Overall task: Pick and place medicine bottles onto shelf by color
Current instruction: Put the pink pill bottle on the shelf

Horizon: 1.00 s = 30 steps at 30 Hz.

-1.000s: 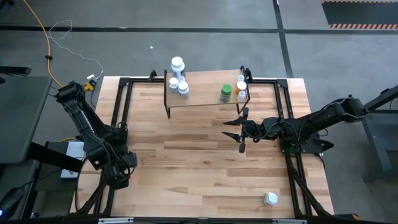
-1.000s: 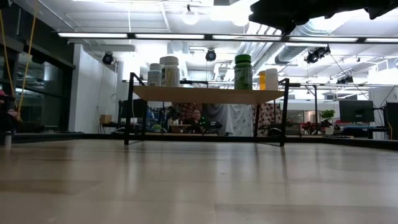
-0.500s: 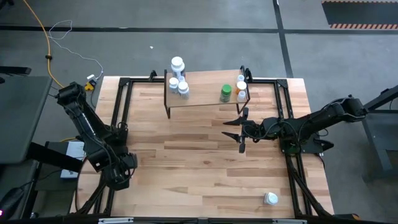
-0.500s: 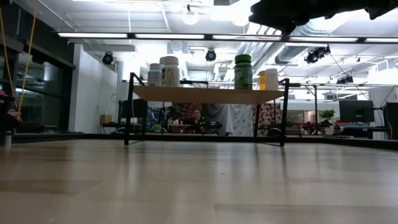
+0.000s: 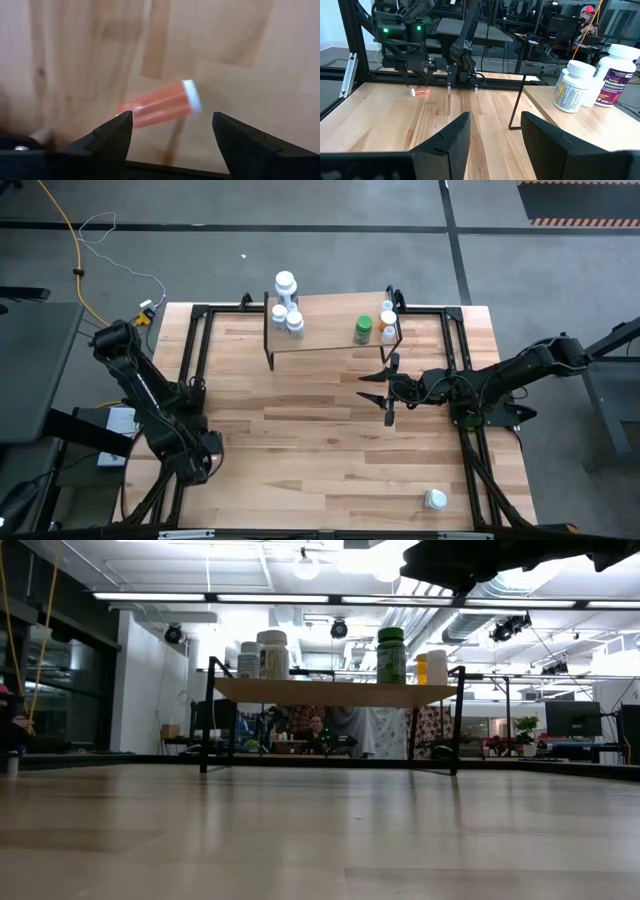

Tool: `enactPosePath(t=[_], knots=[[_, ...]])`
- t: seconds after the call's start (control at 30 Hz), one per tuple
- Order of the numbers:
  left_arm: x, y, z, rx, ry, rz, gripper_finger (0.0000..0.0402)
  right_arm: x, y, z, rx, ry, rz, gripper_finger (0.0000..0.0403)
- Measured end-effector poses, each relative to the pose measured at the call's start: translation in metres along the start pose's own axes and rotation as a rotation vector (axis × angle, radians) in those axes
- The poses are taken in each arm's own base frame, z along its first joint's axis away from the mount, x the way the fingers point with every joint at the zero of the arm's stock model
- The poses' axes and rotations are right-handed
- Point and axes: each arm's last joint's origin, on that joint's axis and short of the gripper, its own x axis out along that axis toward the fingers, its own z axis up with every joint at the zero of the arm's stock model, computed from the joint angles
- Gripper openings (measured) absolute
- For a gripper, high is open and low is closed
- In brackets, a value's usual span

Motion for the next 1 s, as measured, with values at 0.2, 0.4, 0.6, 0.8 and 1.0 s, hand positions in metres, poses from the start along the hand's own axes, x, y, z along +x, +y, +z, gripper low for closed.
enactPosePath(t=[0.2, 0.4, 0.6, 0.8, 1.0], knots=[[0.009, 0.002, 0.000, 0.175, 0.038, 0.098, 0.0264, 0.000, 0.000, 0.000, 0.000, 0.000, 0.000, 0.0165], [0.024, -0.002, -0.001, 0.374, 0.132, 0.145, 0.0264, 0.000, 0.000, 0.000, 0.000, 0.000, 0.000, 0.0165], [0.034, -0.005, 0.000, 0.454, 0.152, 0.207, 0.0264, 0.000, 0.000, 0.000, 0.000, 0.000, 0.000, 0.0165], [0.031, -0.009, 0.002, 0.479, 0.127, 0.208, 0.0264, 0.000, 0.000, 0.000, 0.000, -0.001, 0.000, 0.0165], [0.028, -0.015, 0.006, 0.607, 0.085, 0.192, 0.0264, 0.000, 0.000, 0.000, 0.004, -0.001, 0.000, 0.0165]])
